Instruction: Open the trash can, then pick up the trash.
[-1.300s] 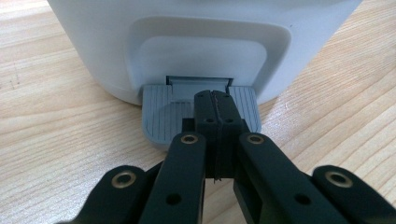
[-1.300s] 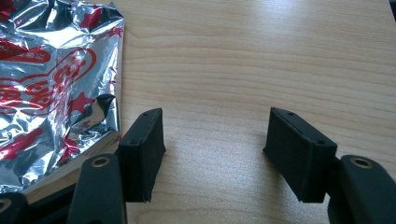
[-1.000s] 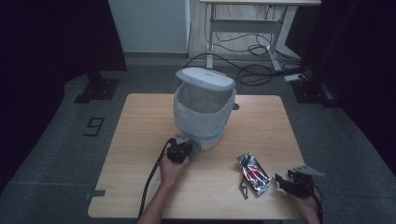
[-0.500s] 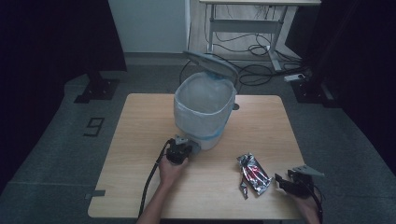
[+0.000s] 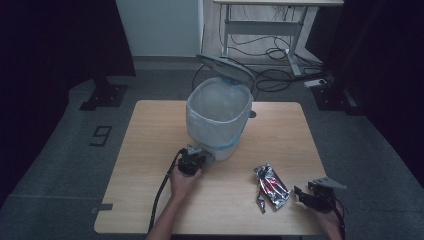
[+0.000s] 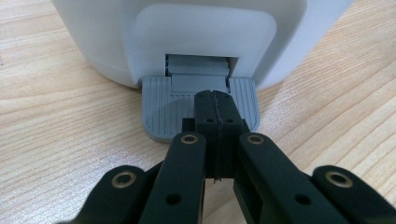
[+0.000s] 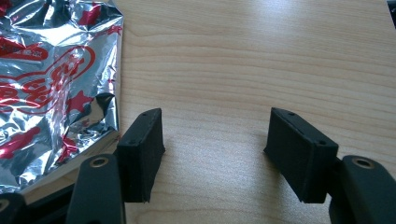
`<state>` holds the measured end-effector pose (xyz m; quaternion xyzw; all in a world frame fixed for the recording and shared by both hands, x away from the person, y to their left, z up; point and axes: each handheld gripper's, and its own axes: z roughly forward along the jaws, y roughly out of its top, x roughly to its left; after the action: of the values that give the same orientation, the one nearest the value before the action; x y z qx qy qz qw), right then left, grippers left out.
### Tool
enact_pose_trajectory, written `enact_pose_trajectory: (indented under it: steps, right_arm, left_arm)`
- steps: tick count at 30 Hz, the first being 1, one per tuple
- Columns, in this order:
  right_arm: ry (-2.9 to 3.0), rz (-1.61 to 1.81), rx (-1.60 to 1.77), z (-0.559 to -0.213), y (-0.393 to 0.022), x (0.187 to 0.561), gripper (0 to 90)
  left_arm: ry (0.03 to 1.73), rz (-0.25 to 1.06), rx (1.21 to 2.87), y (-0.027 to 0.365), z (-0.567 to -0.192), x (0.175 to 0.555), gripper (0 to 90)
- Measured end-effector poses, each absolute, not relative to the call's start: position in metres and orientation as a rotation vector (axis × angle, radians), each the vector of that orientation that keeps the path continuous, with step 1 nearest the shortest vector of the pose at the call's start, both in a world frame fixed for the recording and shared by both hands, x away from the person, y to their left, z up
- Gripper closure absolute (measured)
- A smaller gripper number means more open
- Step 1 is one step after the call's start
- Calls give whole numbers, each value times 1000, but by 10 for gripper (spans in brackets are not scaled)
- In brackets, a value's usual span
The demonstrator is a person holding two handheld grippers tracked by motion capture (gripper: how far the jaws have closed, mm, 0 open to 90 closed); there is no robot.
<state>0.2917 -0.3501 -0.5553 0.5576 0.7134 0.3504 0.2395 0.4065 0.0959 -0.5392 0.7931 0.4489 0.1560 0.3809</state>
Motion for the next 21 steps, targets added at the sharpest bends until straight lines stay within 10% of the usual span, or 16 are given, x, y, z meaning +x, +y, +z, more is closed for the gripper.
enact_pose_trajectory:
  steps: [21]
  right_arm:
    - [1923,1095,1461,-533,-341,281,384]
  left_arm:
    - [1151,399,2025,96,-539,406,900]
